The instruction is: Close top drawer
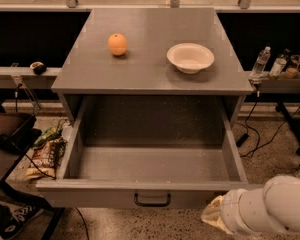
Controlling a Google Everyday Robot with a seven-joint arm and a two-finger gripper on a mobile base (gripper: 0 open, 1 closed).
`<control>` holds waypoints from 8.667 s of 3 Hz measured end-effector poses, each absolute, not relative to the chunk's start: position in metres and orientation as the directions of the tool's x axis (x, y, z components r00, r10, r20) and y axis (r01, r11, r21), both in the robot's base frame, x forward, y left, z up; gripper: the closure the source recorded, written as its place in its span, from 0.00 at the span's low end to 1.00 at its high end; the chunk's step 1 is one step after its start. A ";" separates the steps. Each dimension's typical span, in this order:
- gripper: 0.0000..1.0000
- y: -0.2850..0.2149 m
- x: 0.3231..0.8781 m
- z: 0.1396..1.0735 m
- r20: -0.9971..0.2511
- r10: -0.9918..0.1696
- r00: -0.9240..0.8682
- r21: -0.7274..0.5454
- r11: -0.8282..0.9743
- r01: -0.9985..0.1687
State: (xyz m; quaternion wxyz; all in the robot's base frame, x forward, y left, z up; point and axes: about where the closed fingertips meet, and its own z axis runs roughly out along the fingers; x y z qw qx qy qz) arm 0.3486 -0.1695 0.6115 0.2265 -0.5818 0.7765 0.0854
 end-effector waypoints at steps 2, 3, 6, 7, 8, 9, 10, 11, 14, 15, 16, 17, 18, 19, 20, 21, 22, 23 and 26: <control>1.00 -0.158 0.376 0.615 -0.479 -0.841 -0.250 -0.161 0.364 -0.917; 1.00 -0.149 0.386 0.612 -0.489 -0.840 -0.236 -0.158 0.351 -0.923; 1.00 -0.144 0.424 0.606 -0.504 -0.835 -0.221 -0.182 0.353 -0.918; 1.00 -0.148 0.469 0.609 -0.503 -0.838 -0.212 -0.229 0.365 -0.902; 1.00 -0.149 0.484 0.611 -0.501 -0.840 -0.208 -0.247 0.369 -0.896; 1.00 -0.161 0.530 0.619 -0.487 -0.849 -0.205 -0.297 0.382 -0.875; 1.00 -0.164 0.541 0.621 -0.482 -0.852 -0.206 -0.312 0.386 -0.868; 1.00 -0.176 0.569 0.630 -0.472 -0.857 -0.207 -0.349 0.397 -0.849; 0.96 -0.183 0.590 0.643 -0.454 -0.868 -0.204 -0.384 0.396 -0.834; 0.73 -0.183 0.590 0.643 -0.454 -0.868 -0.204 -0.384 0.396 -0.834; 0.50 -0.183 0.590 0.643 -0.454 -0.868 -0.203 -0.384 0.396 -0.834; 0.27 -0.183 0.590 0.643 -0.454 -0.868 -0.203 -0.384 0.396 -0.834; 0.04 -0.183 0.590 0.643 -0.453 -0.868 -0.203 -0.384 0.396 -0.834; 0.00 -0.183 0.590 0.643 -0.453 -0.868 -0.203 -0.384 0.396 -0.834; 0.03 -0.183 0.590 0.643 -0.453 -0.868 -0.203 -0.384 0.396 -0.834; 0.26 -0.183 0.589 0.643 -0.453 -0.868 -0.203 -0.384 0.396 -0.834; 0.49 -0.183 0.589 0.643 -0.453 -0.868 -0.203 -0.384 0.396 -0.834; 0.72 -0.199 0.562 0.671 -0.390 -0.907 -0.160 -0.433 0.334 -0.837; 0.81 -0.328 0.462 0.871 -0.006 -0.994 -0.112 -0.527 0.099 -0.844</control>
Offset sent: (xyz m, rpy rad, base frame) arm 0.0364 0.0147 0.0013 0.0441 -0.0239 -0.0964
